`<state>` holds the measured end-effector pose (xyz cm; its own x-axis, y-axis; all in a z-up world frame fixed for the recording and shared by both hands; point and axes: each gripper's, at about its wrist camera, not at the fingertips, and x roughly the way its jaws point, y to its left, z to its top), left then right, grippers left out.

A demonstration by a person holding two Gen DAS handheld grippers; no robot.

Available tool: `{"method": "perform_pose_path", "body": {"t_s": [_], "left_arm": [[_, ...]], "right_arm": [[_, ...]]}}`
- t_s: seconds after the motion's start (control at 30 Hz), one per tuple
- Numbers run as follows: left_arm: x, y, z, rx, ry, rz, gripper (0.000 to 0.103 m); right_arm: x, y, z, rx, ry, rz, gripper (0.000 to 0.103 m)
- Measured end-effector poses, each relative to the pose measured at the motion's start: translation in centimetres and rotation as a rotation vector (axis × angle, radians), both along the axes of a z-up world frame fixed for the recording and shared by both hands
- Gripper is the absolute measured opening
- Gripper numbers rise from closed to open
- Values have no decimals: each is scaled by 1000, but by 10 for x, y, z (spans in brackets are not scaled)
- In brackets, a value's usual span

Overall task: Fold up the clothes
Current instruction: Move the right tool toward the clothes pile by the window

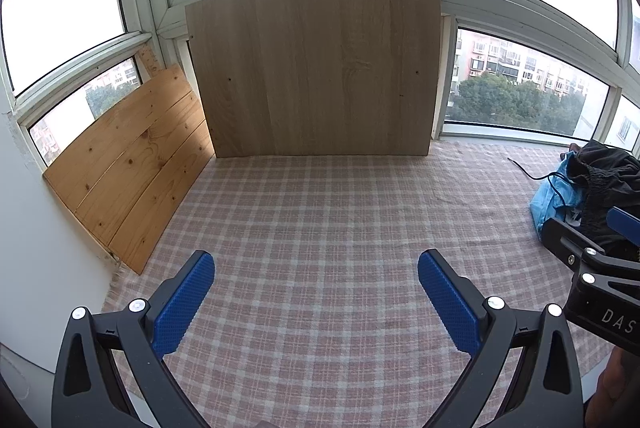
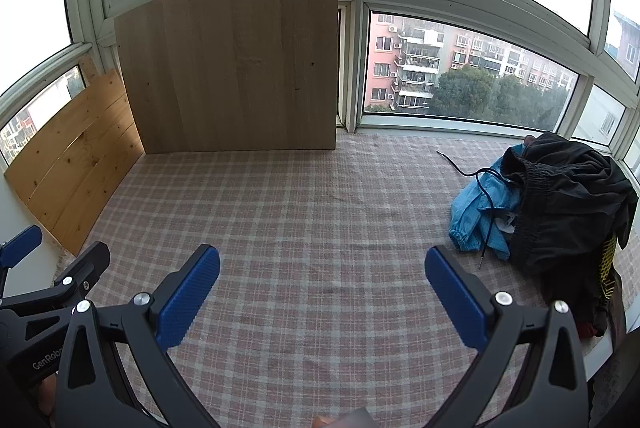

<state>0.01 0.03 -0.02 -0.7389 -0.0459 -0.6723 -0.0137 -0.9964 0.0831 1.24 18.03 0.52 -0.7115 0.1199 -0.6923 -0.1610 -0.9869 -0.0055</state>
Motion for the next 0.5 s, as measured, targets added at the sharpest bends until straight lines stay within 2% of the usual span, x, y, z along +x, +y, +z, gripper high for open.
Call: {"method": "perform_pose_path", "body": {"t_s": [0.5], "left_arm": [[-1, -1, -1, 16, -17, -2, 103]], "right_arm": [[3, -2, 2, -2, 6, -15, 103]]}}
